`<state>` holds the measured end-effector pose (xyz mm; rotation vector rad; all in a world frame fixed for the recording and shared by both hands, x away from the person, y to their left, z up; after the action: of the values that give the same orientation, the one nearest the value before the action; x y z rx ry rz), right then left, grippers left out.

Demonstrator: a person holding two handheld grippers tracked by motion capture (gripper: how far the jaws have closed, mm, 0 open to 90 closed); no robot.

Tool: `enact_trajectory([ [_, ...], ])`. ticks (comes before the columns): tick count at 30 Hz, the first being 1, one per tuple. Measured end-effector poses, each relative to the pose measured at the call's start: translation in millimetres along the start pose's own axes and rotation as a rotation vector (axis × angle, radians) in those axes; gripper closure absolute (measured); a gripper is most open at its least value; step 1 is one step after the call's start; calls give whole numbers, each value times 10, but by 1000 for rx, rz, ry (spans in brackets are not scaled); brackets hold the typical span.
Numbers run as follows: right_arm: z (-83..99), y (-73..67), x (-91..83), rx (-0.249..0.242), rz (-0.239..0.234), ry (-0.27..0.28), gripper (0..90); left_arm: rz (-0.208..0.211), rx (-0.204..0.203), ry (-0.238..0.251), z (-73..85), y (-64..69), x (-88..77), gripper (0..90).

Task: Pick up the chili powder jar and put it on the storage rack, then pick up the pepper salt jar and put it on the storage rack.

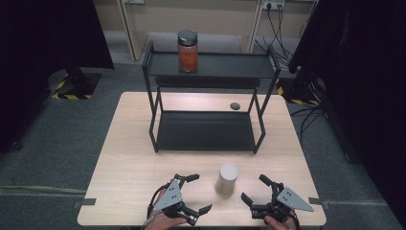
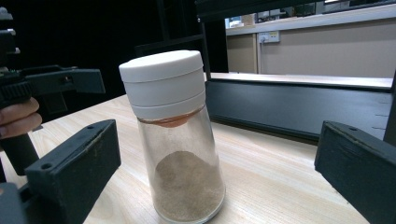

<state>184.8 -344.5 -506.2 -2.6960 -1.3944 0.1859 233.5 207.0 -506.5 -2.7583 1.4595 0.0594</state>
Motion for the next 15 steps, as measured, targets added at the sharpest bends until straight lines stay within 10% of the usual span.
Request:
enact_trajectory([
  [15, -6, -7, 5, -7, -1, -6, 5, -9, -7, 5, 47, 12, -21, 2],
])
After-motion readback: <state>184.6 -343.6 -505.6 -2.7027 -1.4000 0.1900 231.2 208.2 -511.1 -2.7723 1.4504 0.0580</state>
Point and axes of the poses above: each handheld gripper's, and its own axes: x roughly forward along the jaws, z roughly out of its underside, y roughly to its right, the point moved 1 cm from there along x, roughly forward along the jaws, and after that the axes turned 10 degrees about -z, right-handed, at the moved point
